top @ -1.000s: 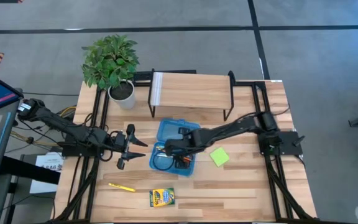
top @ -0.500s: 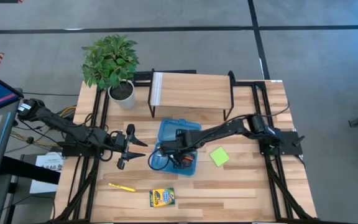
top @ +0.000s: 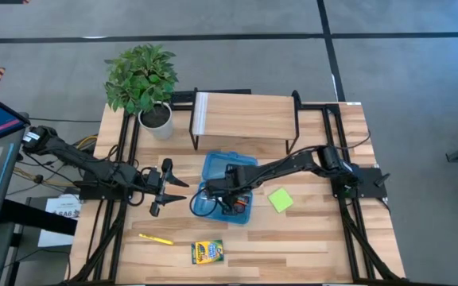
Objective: Pack school essentials
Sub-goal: Put the green sticky notes into the blue supply box
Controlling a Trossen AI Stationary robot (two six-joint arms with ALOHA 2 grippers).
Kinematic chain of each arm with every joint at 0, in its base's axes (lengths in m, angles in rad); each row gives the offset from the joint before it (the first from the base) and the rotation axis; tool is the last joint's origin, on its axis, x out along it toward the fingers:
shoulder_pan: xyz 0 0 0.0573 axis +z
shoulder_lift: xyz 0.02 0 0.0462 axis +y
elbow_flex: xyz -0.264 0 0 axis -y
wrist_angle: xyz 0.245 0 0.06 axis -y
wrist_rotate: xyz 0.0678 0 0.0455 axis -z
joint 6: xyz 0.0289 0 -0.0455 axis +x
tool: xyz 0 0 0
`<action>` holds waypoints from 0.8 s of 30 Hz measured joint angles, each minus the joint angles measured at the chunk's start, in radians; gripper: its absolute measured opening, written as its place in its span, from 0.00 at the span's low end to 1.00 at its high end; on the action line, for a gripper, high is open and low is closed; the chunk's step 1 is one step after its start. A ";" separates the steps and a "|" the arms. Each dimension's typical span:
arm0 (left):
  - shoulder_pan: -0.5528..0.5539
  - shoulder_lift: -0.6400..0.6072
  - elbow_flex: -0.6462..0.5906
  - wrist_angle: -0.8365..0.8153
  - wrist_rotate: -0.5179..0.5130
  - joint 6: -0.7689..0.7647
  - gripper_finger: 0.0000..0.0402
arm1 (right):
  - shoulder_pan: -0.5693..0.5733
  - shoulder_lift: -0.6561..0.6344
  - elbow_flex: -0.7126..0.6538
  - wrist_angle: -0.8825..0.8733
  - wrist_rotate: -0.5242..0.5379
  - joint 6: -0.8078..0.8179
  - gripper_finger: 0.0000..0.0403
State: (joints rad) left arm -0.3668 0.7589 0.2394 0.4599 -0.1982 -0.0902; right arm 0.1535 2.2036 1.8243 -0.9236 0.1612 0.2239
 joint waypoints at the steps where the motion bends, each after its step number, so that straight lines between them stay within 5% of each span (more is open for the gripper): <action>1: 0.000 0.000 0.000 0.000 0.000 0.000 0.43 | 0.000 0.000 0.011 -0.029 0.000 0.007 0.36; 16: 0.000 0.000 0.000 -0.018 0.003 -0.010 0.43 | 0.169 -0.184 0.050 -0.335 0.230 0.206 0.37; 24: 0.000 0.000 0.000 -0.013 0.010 -0.019 0.43 | 0.234 -0.230 0.017 -0.454 0.239 0.315 0.37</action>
State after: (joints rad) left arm -0.3672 0.7590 0.2394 0.4471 -0.1886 -0.1097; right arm 0.3878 1.9737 1.8414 -1.3773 0.4003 0.5388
